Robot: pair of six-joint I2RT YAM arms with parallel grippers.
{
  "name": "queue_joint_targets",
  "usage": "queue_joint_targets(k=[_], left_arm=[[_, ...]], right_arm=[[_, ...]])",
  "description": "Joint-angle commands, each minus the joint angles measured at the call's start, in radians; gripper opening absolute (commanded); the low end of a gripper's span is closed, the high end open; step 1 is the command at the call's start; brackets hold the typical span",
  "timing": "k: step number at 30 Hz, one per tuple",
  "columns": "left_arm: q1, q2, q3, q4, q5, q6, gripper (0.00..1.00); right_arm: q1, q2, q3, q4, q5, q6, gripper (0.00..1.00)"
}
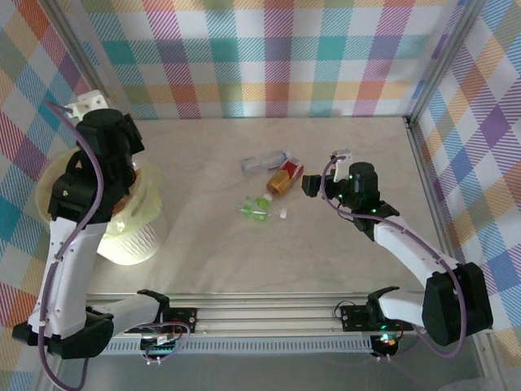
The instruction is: Put the plastic bottles in the bin
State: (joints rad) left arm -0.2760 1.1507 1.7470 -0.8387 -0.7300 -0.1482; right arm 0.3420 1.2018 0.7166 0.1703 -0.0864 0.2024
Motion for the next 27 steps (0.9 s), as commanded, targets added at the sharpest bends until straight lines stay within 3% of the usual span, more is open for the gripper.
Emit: queue_joint_targets(k=[1, 4, 9, 17, 21, 23, 27], left_arm=[[0.112, -0.008, 0.045, -0.055, 0.049, 0.038, 0.50], [0.229, 0.013, 0.053, -0.125, 0.149, -0.003, 0.50], [0.403, 0.068, 0.059, -0.258, 0.474, -0.032, 0.50], [0.613, 0.111, -0.056, -0.217, 0.915, -0.004, 0.54], [0.646, 0.195, -0.049, -0.251, 0.995, -0.002, 0.64], [0.648, 0.223, -0.019, -0.264, 1.007, -0.006, 0.74], [0.649, 0.243, 0.047, -0.272, 1.022, -0.022, 0.83]], right_arm=[[0.006, 0.007, 0.040, 0.011, -0.003, 0.006, 1.00], [0.007, 0.005, 0.041, 0.011, -0.003, 0.008, 1.00], [0.007, 0.002, 0.044, 0.002, -0.002, -0.001, 1.00], [0.006, 0.004, 0.051, -0.013, -0.006, -0.006, 1.00], [0.006, 0.003, 0.049, -0.020, -0.003, -0.005, 1.00], [0.006, -0.001, 0.048, -0.022, -0.003, -0.007, 1.00], [0.006, -0.005, 0.047, -0.030, 0.002, -0.012, 1.00]])
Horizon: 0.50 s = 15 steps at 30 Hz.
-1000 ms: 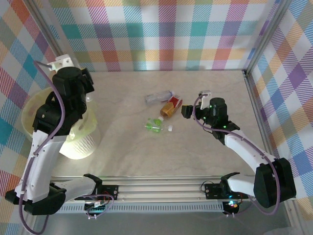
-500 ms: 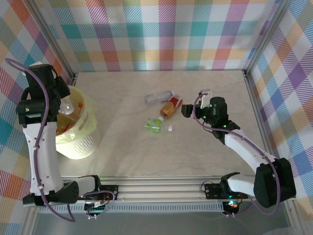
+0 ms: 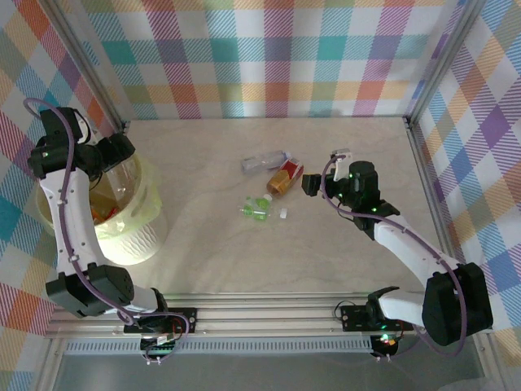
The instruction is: Put the plastic bottles in the bin
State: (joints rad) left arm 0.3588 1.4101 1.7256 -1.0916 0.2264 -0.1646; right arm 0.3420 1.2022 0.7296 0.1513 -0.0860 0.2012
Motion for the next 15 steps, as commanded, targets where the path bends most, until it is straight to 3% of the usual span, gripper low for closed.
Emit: queue_joint_targets(k=[1, 10, 12, 15], left_arm=[[0.013, -0.017, 0.074, -0.019, 0.062, -0.009, 0.84], [0.013, -0.096, 0.106, -0.048, -0.042, -0.076, 0.93], [0.012, -0.135, 0.106, -0.044, -0.013, -0.096, 0.90], [0.013, -0.177, 0.082, -0.049, 0.050, -0.123, 0.75]], right_arm=[[0.006, -0.007, 0.031, -0.010, 0.003, -0.009, 1.00], [0.005, 0.000, 0.030, -0.005, 0.004, -0.006, 1.00], [0.006, 0.004, 0.031, -0.002, 0.004, -0.003, 1.00], [0.006, 0.010, 0.032, 0.001, 0.001, 0.014, 1.00]])
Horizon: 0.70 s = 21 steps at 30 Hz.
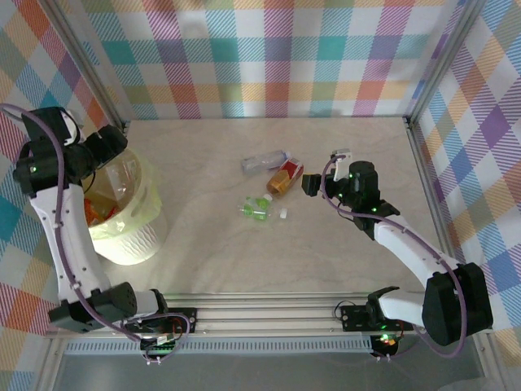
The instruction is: Put the plastic bottles in the bin
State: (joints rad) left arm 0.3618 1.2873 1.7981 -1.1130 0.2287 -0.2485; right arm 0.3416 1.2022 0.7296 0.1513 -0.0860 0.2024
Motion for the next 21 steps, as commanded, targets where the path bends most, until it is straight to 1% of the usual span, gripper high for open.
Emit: queue_joint_targets(k=[1, 3, 5, 6, 9, 11, 16, 18, 21], left_arm=[[0.011, -0.066, -0.004, -0.032, 0.048, -0.043, 0.71], [0.010, -0.090, -0.039, -0.036, 0.011, -0.045, 0.64], [0.009, -0.096, -0.075, -0.030, -0.023, -0.038, 0.59], [0.011, -0.088, -0.093, -0.026, -0.015, -0.034, 0.57], [0.011, -0.050, -0.150, -0.005, 0.076, -0.025, 0.51], [0.010, -0.032, -0.193, 0.009, 0.098, -0.030, 0.48], [0.009, -0.052, -0.282, 0.013, 0.015, -0.040, 0.46], [0.009, -0.067, -0.298, 0.000, -0.018, -0.037, 0.46], [0.008, -0.068, -0.300, -0.017, -0.037, -0.028, 0.46]], right_arm=[[0.007, 0.010, 0.032, 0.002, 0.000, 0.017, 1.00], [0.007, 0.014, 0.032, 0.001, -0.004, 0.023, 1.00], [0.007, 0.014, 0.032, 0.000, -0.006, 0.020, 1.00], [0.007, 0.015, 0.034, -0.002, -0.006, 0.016, 1.00], [0.007, 0.010, 0.035, -0.006, -0.001, 0.012, 1.00], [0.006, 0.007, 0.033, -0.006, -0.001, 0.017, 1.00], [0.006, 0.007, 0.028, -0.009, -0.001, 0.025, 1.00], [0.007, 0.010, 0.028, -0.009, -0.001, 0.025, 1.00], [0.006, 0.016, 0.032, -0.004, -0.003, 0.025, 1.00]])
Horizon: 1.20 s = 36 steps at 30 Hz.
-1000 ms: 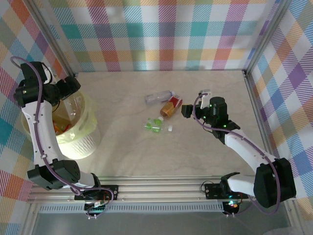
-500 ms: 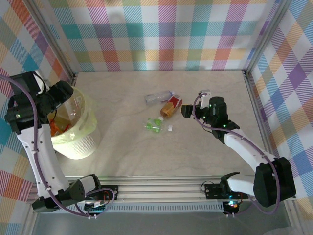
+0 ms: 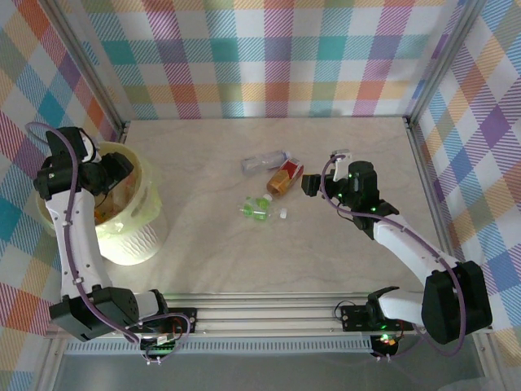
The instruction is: Put the plastic bottles in the bin
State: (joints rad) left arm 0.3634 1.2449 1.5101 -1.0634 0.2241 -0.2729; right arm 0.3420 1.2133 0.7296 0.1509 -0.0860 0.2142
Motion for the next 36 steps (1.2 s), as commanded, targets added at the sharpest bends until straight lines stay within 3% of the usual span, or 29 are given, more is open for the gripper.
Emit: queue_joint_targets(k=[1, 6, 12, 17, 25, 31, 36], left_arm=[[0.007, -0.024, -0.003, -0.071, -0.030, -0.002, 0.47], [0.007, -0.042, 0.089, -0.064, 0.022, -0.010, 0.50], [-0.008, -0.097, 0.124, 0.030, 0.182, -0.087, 0.54], [-0.126, -0.122, 0.125, 0.129, 0.236, -0.151, 0.55], [-0.461, -0.083, 0.148, 0.255, 0.085, -0.182, 0.58], [-0.690, 0.013, 0.169, 0.272, -0.113, -0.157, 0.75], [-0.838, 0.127, 0.184, 0.290, -0.235, -0.153, 0.95]], right_arm=[[0.006, 0.006, 0.034, -0.004, -0.004, 0.014, 1.00], [0.006, 0.000, 0.041, -0.014, -0.006, 0.016, 1.00], [0.006, -0.015, 0.027, -0.020, 0.008, 0.013, 1.00], [0.005, -0.015, 0.030, -0.021, 0.012, 0.001, 1.00], [0.006, -0.020, 0.033, -0.026, 0.015, -0.006, 1.00], [0.006, -0.031, 0.032, -0.042, 0.026, -0.016, 1.00], [0.006, -0.048, 0.029, -0.064, 0.035, -0.021, 1.00]])
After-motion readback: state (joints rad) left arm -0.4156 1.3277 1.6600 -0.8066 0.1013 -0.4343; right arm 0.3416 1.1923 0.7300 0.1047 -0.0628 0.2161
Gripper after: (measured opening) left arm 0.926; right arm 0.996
